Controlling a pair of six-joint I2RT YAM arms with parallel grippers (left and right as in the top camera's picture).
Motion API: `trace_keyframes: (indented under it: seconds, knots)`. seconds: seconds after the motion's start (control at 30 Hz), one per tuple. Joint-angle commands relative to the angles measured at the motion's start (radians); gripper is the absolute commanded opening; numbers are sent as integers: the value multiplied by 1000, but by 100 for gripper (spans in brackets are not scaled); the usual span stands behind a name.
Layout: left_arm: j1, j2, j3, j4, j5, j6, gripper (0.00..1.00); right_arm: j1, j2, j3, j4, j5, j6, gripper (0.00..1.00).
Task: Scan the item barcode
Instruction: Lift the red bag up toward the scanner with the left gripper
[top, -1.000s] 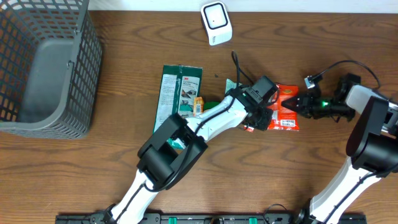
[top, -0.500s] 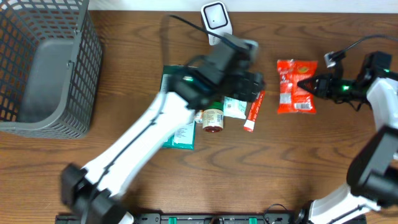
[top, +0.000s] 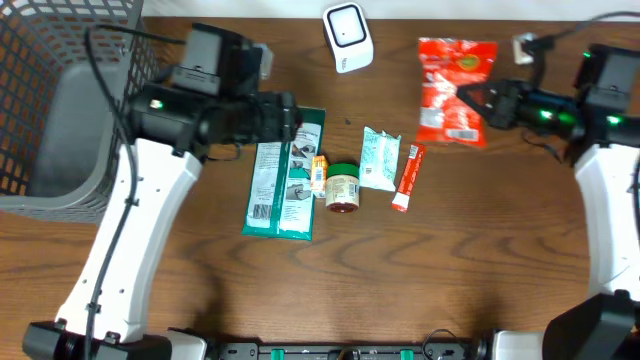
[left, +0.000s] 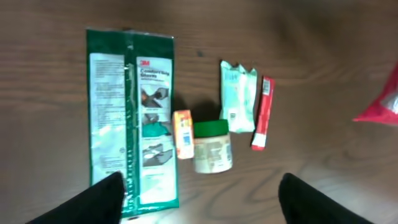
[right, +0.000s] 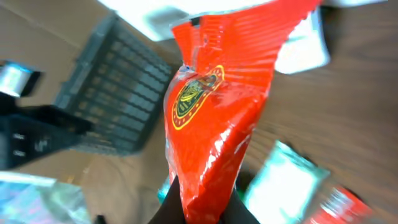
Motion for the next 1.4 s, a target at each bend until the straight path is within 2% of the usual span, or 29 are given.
trace_keyframes:
  seconds: [0.0,0.1,0.3,0.4,0.53,0.8,0.97,1.07,1.2,1.3,1.37]
  knots:
    - [43,-9,3,-11,203,215,84,82,-30,17,84,-42,303,1]
    - [61,-8,2,-7,375,295,86,105,-30,17,136,-79,424,1]
    - [46,16,2,14,665,473,87,106,-30,17,311,-296,541,1]
    - [27,35,2,71,708,476,87,111,-30,17,406,-360,623,1]
    - [-3,51,2,166,836,475,87,131,-30,17,485,-378,683,1]
    - [-52,51,2,281,855,471,87,176,-30,17,624,-424,814,1]
    - [-80,51,2,301,855,471,86,221,-30,17,637,-415,820,1]
    - [-92,51,2,306,854,472,79,245,-30,17,653,-401,820,1]
    - [-94,51,2,309,854,471,59,254,-30,17,682,-387,842,1]
    - [-94,51,2,309,854,471,56,261,-30,17,699,-371,855,1]
    - [-94,51,2,309,852,471,48,265,-30,17,712,-371,855,1]
